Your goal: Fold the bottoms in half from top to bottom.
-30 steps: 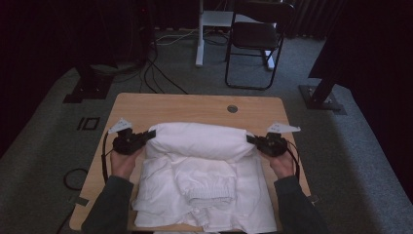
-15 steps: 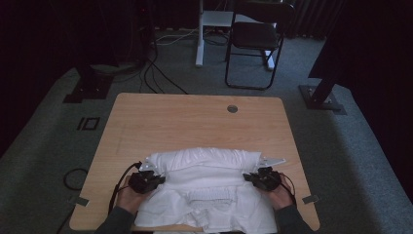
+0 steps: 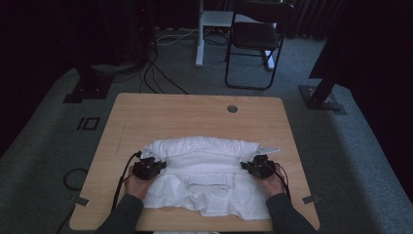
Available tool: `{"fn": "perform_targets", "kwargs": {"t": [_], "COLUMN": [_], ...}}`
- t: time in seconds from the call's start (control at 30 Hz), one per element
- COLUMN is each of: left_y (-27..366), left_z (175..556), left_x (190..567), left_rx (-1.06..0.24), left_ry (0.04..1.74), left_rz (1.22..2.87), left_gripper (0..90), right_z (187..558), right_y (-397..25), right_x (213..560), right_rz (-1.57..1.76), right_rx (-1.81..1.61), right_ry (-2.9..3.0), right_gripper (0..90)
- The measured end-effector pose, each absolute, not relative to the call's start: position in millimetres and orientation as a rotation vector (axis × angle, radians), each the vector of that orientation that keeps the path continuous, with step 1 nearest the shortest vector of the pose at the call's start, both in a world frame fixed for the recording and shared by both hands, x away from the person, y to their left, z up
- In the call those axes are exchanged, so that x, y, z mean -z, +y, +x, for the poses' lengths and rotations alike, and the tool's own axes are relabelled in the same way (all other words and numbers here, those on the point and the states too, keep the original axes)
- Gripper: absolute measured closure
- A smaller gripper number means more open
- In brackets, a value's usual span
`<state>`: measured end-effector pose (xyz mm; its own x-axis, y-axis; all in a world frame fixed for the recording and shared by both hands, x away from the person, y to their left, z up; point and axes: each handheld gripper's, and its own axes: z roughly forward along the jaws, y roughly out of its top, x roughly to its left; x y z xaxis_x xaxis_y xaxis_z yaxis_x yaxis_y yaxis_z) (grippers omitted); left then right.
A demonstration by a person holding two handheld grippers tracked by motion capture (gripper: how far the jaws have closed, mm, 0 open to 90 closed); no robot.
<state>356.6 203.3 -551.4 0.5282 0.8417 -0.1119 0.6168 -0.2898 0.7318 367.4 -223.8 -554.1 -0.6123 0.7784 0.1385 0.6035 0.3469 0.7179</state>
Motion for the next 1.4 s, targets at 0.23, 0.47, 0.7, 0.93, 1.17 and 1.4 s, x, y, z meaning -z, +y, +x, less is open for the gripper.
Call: {"fn": "perform_targets", "kwargs": {"t": [0.23,0.47,0.7,0.93,1.17,1.4], "left_y": [197.8,181.2,190.9,214.4,225.3,230.8], "left_z": [387.2,417.7,430.8,417.9,405.0,377.7], "left_x": [548.6,542.8,530.2,472.2,415.3,409.4], "left_rx": [-0.436,-0.591,-0.476,-0.480,-0.512,-0.455], "left_ry": [1.264,1.369,1.408,1.276,1.137,1.069], "left_rz": [1.998,2.033,1.938,1.718,1.575,1.544], "left_gripper": [86.8,86.8,86.8,87.4,87.7,87.5], "right_z": [402.4,434.4,446.7,438.1,431.8,401.8], "right_y": [-219.0,-202.8,-204.4,-223.9,-235.7,-251.2], "right_x": [552.4,549.9,546.9,501.5,453.6,434.9], "right_rz": [1.291,1.333,1.358,1.271,1.175,1.143], "right_rx": [-1.108,-1.051,-1.081,-1.261,-1.326,-1.462], "right_ry": [2.355,2.285,2.313,2.144,1.963,1.902], "right_gripper": [85.5,85.6,85.1,85.4,86.4,86.3]}}
